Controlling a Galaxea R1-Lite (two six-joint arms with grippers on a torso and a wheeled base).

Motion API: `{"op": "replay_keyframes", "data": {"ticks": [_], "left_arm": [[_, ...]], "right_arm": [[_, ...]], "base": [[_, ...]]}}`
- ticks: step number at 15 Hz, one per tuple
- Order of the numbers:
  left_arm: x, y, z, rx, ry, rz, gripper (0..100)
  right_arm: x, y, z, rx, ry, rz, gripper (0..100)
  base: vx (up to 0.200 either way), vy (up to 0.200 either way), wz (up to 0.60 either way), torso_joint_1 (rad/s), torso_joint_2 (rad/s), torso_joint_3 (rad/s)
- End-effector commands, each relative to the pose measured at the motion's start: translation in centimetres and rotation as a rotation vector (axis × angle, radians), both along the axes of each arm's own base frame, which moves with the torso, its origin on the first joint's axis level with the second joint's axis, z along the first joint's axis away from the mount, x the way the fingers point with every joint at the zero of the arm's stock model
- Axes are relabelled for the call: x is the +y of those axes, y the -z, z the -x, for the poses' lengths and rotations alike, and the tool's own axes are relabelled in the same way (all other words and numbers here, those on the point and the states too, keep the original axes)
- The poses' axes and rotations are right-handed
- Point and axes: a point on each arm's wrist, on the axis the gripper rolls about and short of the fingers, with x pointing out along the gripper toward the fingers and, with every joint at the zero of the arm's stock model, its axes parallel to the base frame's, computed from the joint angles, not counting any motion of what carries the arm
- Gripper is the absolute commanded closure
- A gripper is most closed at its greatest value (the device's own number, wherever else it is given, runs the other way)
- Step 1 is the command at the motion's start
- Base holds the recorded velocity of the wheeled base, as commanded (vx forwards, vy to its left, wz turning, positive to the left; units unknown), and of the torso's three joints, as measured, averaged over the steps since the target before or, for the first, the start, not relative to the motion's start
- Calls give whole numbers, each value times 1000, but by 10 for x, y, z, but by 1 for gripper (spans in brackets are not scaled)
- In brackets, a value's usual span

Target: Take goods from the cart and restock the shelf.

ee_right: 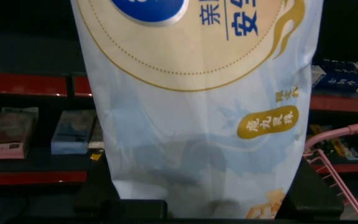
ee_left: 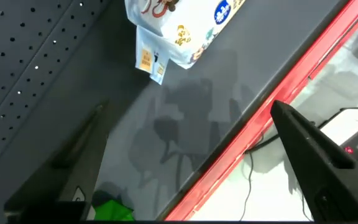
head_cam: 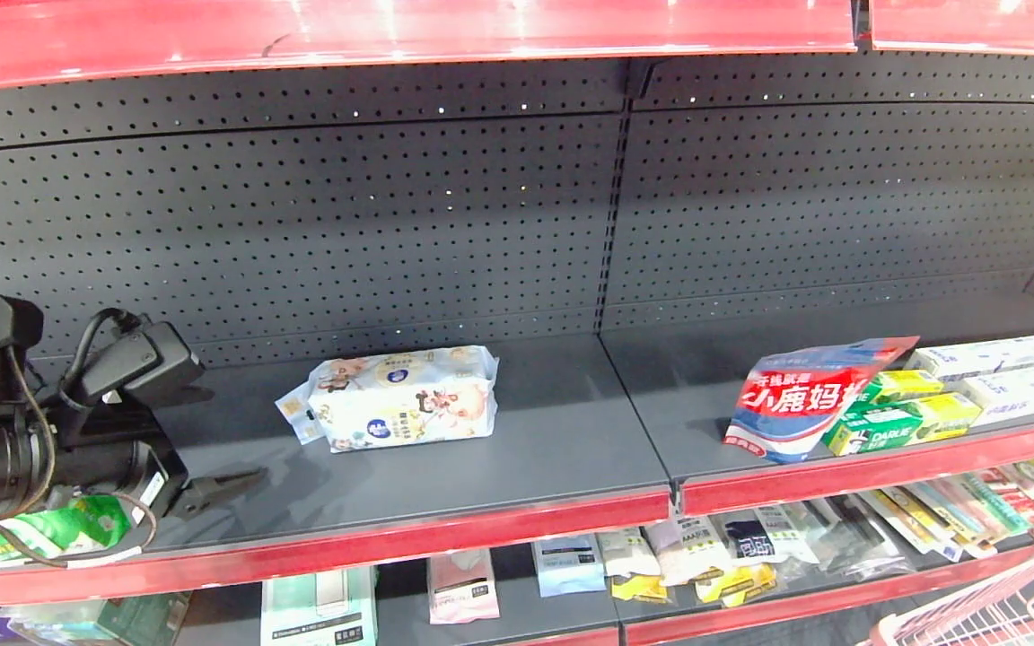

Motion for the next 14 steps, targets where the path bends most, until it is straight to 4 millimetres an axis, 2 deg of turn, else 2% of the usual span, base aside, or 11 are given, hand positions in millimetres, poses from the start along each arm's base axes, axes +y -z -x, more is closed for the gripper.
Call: {"op": "replay_keyframes", "data": {"ticks": [1, 8, 14], "left_arm": [[0, 2, -3, 9, 0, 0, 0], [2, 9, -31, 15, 58, -48, 0], [-1, 22, -75, 16, 132, -113, 0]], "right_arm": [[0, 0, 0, 3, 0, 1, 100], [0, 5, -2, 19, 0, 2, 100], [0, 7, -3, 31, 2, 5, 100]], "base": [[0, 0, 0, 0, 0, 0], [0, 0, 0, 0, 0, 0], [0, 0, 0, 0, 0, 0]]}}
